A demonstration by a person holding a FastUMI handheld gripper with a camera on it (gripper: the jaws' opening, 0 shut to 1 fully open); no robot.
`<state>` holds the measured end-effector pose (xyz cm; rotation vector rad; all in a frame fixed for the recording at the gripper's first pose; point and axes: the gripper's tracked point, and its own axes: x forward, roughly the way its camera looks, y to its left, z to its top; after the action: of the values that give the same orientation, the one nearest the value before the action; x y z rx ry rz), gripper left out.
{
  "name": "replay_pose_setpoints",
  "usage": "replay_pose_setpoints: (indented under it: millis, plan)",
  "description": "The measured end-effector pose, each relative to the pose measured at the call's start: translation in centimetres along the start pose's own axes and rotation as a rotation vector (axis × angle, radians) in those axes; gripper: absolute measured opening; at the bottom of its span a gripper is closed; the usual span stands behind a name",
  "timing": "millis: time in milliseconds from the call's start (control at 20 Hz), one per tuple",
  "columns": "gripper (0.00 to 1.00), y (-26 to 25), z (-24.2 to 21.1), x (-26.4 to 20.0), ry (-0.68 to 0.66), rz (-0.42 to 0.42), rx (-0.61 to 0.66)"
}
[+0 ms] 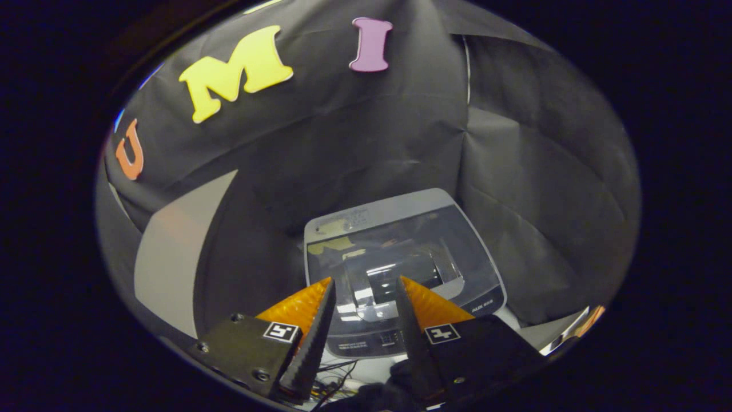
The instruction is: Put the clothes into the washing machine and then close the washing machine lid.
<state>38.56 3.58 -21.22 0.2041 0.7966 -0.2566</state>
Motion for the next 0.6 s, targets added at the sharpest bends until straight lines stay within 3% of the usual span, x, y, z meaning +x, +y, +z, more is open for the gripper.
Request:
replay_pose_setpoints:
  millis: [250, 450, 600]
  plan:
    - [0.62, 0.4, 2.2, -3.6, -0.161, 0.006, -0.017]
    - [0.62, 2.5, 3.5, -7.0, -0.282, 0.083, -0.076]
    - [0.62, 4.0, 3.6, -11.0, -0.375, 0.172, -0.196]
